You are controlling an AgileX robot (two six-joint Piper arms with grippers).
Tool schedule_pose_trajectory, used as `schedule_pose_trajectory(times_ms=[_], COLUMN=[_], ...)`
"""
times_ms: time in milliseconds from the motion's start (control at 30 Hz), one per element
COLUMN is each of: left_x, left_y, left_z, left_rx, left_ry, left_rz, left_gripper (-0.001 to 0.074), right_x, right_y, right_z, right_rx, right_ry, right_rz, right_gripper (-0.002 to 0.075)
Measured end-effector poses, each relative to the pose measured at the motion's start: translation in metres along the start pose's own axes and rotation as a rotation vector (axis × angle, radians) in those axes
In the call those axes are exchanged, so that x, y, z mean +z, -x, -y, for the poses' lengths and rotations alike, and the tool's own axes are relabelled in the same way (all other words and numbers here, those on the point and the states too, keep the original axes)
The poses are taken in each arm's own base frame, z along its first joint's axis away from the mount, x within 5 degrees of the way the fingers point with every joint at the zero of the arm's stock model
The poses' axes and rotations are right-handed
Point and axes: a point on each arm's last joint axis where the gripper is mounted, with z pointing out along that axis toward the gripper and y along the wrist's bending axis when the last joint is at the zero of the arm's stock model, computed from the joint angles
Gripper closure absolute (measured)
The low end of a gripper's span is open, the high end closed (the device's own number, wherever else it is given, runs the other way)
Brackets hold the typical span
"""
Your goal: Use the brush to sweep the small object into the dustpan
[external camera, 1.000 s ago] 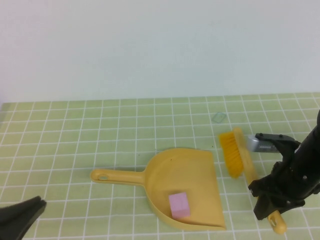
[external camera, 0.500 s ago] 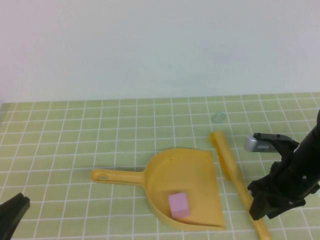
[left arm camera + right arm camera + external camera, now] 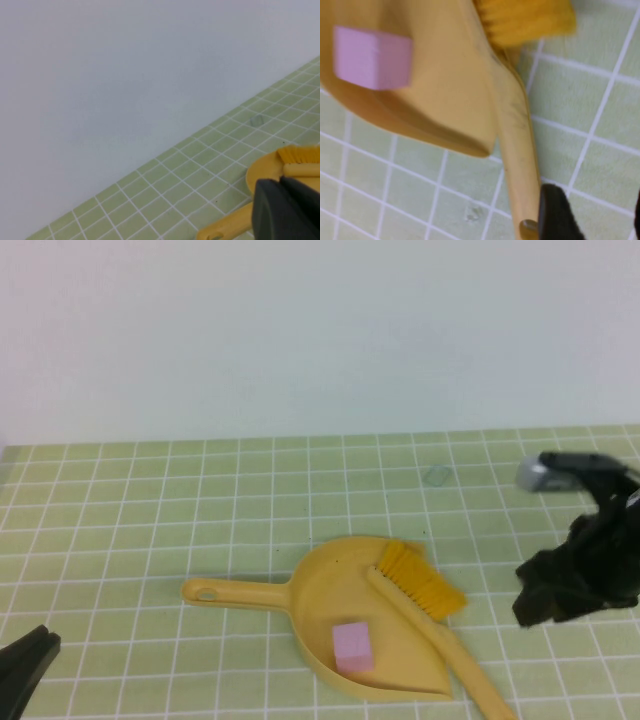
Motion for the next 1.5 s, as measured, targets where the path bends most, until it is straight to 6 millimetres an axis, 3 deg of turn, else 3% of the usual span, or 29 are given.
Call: schedule_pose_trajectory(times_ms=[133, 233, 433, 633, 800, 1100, 1167, 1333, 1500], left_x=[0.000, 0.000, 0.000, 0.000, 0.000, 0.000, 0.000, -0.006, -0.019], left_y=[0.000, 0.000, 0.000, 0.000, 0.000, 0.000, -0.001, -0.001, 0.002], left_z=[0.000, 0.000, 0.000, 0.000, 0.000, -0.001, -0.004, -0.013, -0.018], left_rx=[0.000, 0.002, 0.002, 0.002, 0.002, -0.001, -0.003, -0.042, -0.059], left_ry=[0.000, 0.000, 0.000, 0.000, 0.000, 0.018, 0.051, 0.185, 0.323], left_rz=[0.000, 0.000, 0.000, 0.000, 0.000, -0.003, -0.011, -0.013, 0.039], left_gripper=[0.0737, 0.0736, 0.0737, 0.0737, 0.0737, 0.0737, 0.0737, 0.0737, 0.0737], right_x=[-0.051, -0.092, -0.157, -0.193, -0.204, -0.191, -0.186, -0.174, -0.176], right_y=[-0.003, -0.012, -0.043, -0.064, -0.066, -0.054, -0.050, -0.041, -0.043], right_z=[-0.016, -0.025, -0.035, -0.037, -0.039, -0.036, -0.034, -0.025, -0.024], right_rx=[-0.052, -0.119, -0.197, -0.279, -0.297, -0.284, -0.293, -0.510, -0.502], right_ry=[-0.004, -0.039, -0.153, -0.268, -0.283, -0.276, -0.283, -0.431, -0.432], right_rz=[0.191, 0.342, 0.557, 0.709, 0.800, 0.756, 0.733, 0.639, 0.658], right_gripper=[0.0545, 0.0724, 0.0725, 0.0725, 0.0726, 0.0726, 0.0726, 0.0726, 0.0726])
